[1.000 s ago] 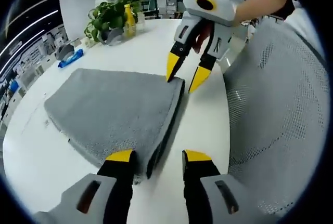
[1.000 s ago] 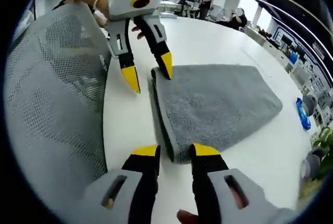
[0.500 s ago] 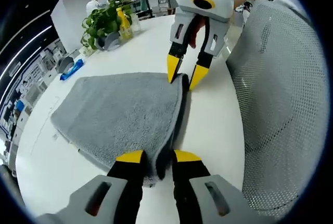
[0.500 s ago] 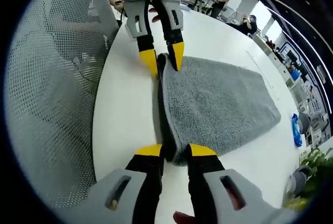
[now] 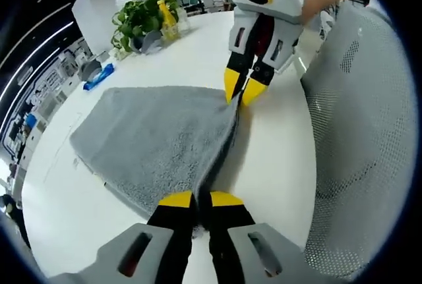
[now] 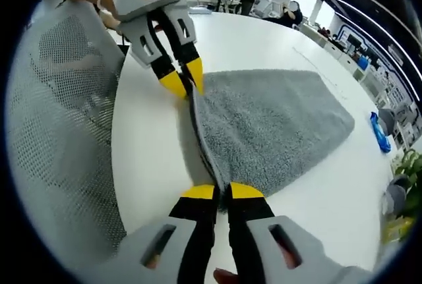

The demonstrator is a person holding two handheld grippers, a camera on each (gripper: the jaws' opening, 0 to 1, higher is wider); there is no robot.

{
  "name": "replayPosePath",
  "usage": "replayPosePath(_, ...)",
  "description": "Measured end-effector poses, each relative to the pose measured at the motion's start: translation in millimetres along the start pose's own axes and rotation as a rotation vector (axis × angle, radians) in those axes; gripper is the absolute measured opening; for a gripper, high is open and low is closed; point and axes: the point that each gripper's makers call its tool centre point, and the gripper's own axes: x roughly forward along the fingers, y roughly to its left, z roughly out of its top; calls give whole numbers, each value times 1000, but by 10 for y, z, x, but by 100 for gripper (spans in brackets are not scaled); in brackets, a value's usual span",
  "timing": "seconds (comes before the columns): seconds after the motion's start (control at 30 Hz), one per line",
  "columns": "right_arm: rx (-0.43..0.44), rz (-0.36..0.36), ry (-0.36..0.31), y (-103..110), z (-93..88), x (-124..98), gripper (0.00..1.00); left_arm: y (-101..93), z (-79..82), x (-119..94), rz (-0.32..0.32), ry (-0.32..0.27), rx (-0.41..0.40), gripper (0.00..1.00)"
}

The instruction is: Fold the towel on the table until its edges align and the towel forms a compact rectangular stack.

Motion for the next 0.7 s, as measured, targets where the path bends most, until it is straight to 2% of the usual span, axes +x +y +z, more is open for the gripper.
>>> replayPosePath(0.13,27,7,-20,-23,83,-120,3,21,54,-104,-4,-10,-17,7)
replayPosePath(0.27,94,47,-40,-38,165,-258,3,43,157,-234,-14,-25,-67,7)
replayPosePath(0.47,126,62,-67,-92,313,-483,3,49,301,-407,-5,-32,-47,7)
replayPosePath(0.7,147,72,-85,-116,483,-736,3,88,489,-657,-3,-51,-62,7)
